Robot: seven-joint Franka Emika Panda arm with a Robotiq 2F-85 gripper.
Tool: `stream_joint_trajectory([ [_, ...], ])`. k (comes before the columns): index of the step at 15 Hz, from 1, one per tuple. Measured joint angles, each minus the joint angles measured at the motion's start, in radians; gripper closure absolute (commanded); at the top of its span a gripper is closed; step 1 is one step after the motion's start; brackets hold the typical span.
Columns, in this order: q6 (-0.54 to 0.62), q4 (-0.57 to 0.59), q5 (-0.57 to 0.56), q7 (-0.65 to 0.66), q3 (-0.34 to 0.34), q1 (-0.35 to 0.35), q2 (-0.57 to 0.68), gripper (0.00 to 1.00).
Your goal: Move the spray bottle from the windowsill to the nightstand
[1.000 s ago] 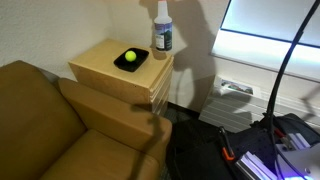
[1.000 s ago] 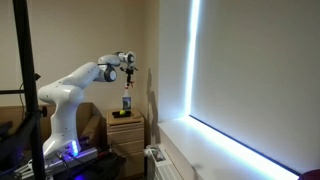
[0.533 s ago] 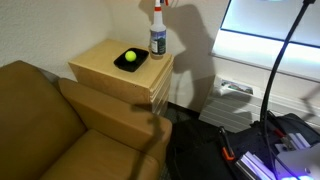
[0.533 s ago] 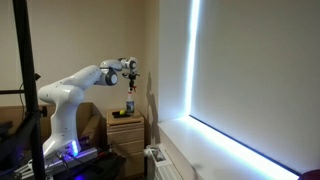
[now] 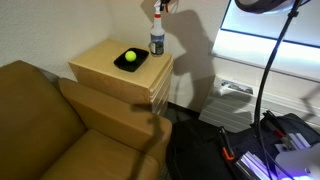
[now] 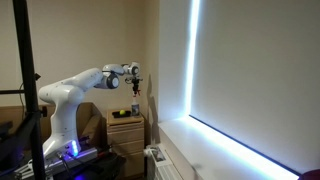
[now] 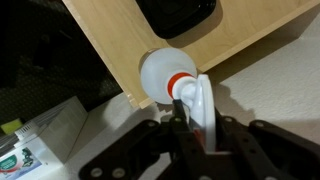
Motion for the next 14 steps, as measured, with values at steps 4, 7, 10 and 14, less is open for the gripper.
stream_joint_trajectory([
  [4, -0.001, 0.000, 0.004, 0.051, 0.001, -0.012, 0.005, 0.94],
  [7, -0.001, -0.001, 0.011, 0.069, 0.006, -0.025, 0.006, 0.94],
  [10, -0.005, -0.003, 0.040, 0.083, 0.022, -0.041, 0.012, 0.94],
  [14, -0.005, 0.001, 0.069, 0.091, 0.043, -0.053, 0.028, 0.94],
])
